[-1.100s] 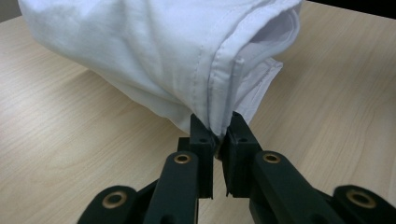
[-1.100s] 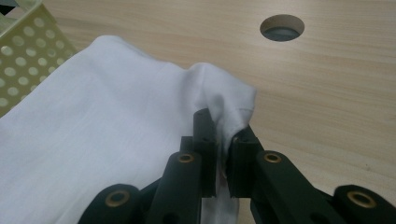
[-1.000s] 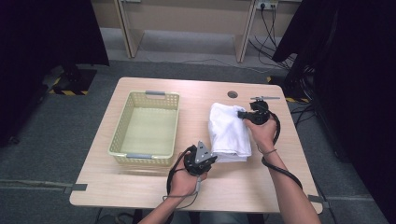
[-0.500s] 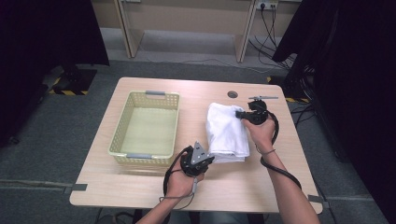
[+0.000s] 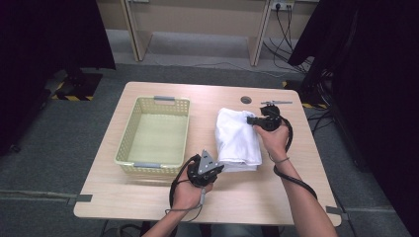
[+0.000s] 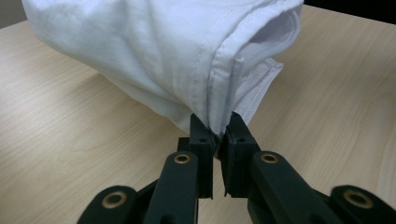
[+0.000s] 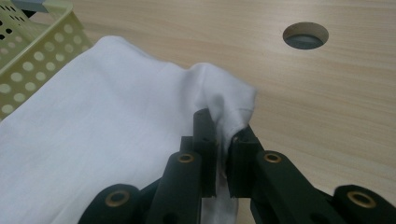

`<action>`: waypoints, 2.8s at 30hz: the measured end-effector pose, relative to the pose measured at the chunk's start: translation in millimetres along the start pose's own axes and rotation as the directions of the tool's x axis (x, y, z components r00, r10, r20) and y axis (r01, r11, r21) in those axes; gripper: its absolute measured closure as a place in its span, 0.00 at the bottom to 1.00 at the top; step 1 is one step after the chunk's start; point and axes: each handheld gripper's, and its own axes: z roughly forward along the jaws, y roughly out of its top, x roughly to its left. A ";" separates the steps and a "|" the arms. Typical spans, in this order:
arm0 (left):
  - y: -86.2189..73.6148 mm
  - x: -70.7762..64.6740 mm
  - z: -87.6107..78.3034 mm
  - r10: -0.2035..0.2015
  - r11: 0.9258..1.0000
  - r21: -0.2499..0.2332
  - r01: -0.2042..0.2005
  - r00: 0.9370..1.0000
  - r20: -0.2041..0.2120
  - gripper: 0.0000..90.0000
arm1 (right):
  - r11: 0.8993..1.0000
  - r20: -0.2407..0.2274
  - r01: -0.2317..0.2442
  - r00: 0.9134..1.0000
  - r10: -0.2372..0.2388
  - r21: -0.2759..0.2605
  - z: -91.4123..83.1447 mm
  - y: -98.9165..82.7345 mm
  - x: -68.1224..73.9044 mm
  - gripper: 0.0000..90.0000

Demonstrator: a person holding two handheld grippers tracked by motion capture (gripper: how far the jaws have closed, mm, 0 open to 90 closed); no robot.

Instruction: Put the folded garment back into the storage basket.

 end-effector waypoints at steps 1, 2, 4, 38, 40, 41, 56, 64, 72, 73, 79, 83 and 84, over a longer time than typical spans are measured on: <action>-0.3 0.4 -0.4 0.000 1.000 -0.001 0.000 1.000 -0.002 0.93 | 1.000 -0.001 0.000 1.000 0.000 -0.001 0.1 0.2 0.4 0.94; -0.6 0.7 -0.8 -0.004 1.000 -0.003 0.004 1.000 -0.003 0.93 | 1.000 -0.002 0.001 1.000 -0.001 -0.001 0.3 0.5 0.6 0.94; -1.0 1.6 -2.0 -0.005 1.000 -0.004 0.005 1.000 -0.006 0.93 | 1.000 -0.004 0.000 1.000 0.000 0.001 0.3 1.0 1.5 0.94; -5.4 16.4 -20.8 -0.035 0.999 -0.025 0.034 0.998 -0.049 0.93 | 1.000 -0.025 0.018 1.000 -0.018 -0.007 3.8 16.8 21.6 0.94; -5.5 17.3 -22.3 -0.036 0.999 -0.027 0.035 0.998 -0.052 0.93 | 1.000 -0.026 0.019 0.999 -0.019 -0.006 4.3 17.5 22.9 0.94; -5.5 17.6 -22.8 -0.035 0.999 -0.027 0.034 0.998 -0.053 0.93 | 1.000 -0.026 0.021 0.999 -0.021 -0.005 4.5 18.0 23.6 0.94; -6.3 22.1 -29.3 -0.043 0.999 -0.035 0.041 0.997 -0.066 0.93 | 1.000 -0.033 0.025 0.999 -0.025 -0.010 5.6 22.9 31.3 0.94; -7.3 25.4 -32.5 -0.050 0.998 -0.036 0.048 0.996 -0.073 0.93 | 1.000 -0.038 0.025 0.999 -0.026 -0.011 6.4 24.7 33.8 0.94; -8.2 28.2 -36.6 -0.054 0.998 -0.038 0.051 0.995 -0.080 0.93 | 1.000 -0.043 0.027 0.999 -0.028 -0.011 8.9 27.1 39.0 0.94; -8.3 28.4 -37.0 -0.055 0.998 -0.040 0.052 0.995 -0.082 0.93 | 0.999 -0.043 0.033 0.999 -0.033 -0.012 9.1 27.5 39.5 0.94; -9.1 30.9 -39.9 -0.059 0.998 -0.041 0.055 0.995 -0.085 0.93 | 0.999 -0.047 0.035 0.998 -0.036 -0.016 9.2 30.0 43.3 0.94; -9.0 32.8 -41.5 -0.060 0.998 -0.039 0.056 0.994 -0.088 0.93 | 0.999 -0.050 0.034 0.998 -0.035 -0.017 9.7 31.1 44.8 0.94; -9.0 33.4 -42.1 -0.060 0.998 -0.039 0.057 0.994 -0.089 0.93 | 0.999 -0.051 0.034 0.998 -0.035 -0.017 9.8 31.4 45.1 0.94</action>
